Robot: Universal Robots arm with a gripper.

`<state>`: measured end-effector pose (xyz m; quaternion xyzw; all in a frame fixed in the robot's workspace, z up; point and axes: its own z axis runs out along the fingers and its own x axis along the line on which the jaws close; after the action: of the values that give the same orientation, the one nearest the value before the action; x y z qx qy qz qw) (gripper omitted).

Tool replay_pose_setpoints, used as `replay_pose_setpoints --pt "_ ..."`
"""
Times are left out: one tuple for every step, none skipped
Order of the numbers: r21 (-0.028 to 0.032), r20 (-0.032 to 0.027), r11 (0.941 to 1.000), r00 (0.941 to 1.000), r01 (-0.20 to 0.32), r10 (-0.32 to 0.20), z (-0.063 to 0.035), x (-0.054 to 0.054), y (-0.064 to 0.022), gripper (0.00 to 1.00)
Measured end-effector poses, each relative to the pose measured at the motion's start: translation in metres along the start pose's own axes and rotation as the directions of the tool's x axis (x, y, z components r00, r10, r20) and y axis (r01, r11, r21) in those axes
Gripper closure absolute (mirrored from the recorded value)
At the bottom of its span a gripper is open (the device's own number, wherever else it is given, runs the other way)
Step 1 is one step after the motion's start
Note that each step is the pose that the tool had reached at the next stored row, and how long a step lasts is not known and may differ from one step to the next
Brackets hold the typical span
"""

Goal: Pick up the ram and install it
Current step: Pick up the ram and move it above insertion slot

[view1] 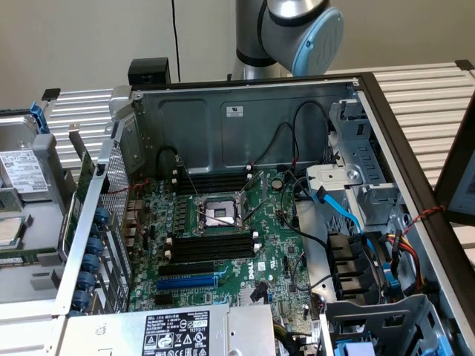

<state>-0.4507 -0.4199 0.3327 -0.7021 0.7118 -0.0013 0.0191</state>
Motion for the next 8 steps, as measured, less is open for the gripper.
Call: replay_pose_setpoints --pt "-0.0001 0.0000 1.0000 1.0000 0.000 0.000 -0.0044 0.001 -0.0034 0.87" --pt "-0.0001 0.0000 1.0000 1.0000 0.000 0.000 -0.0084 0.002 -0.0074 0.87" --pt "-0.0001 0.0000 1.0000 1.0000 0.000 0.000 -0.0130 0.003 -0.0116 0.87" --pt "-0.0001 0.0002 1.0000 1.0000 0.000 0.000 -0.0174 0.003 -0.0154 0.87" --pt "0.0000 0.0005 1.0000 1.0000 0.000 0.000 -0.0218 0.004 -0.0195 0.87" --pt "-0.0001 0.0009 1.0000 1.0000 0.000 0.000 -0.0262 0.005 -0.0235 0.87" --pt "-0.0002 0.0012 1.0000 1.0000 0.000 0.000 -0.0306 0.006 -0.0276 0.87" --pt "-0.0002 0.0016 1.0000 1.0000 0.000 0.000 -0.0352 0.007 -0.0318 0.87"
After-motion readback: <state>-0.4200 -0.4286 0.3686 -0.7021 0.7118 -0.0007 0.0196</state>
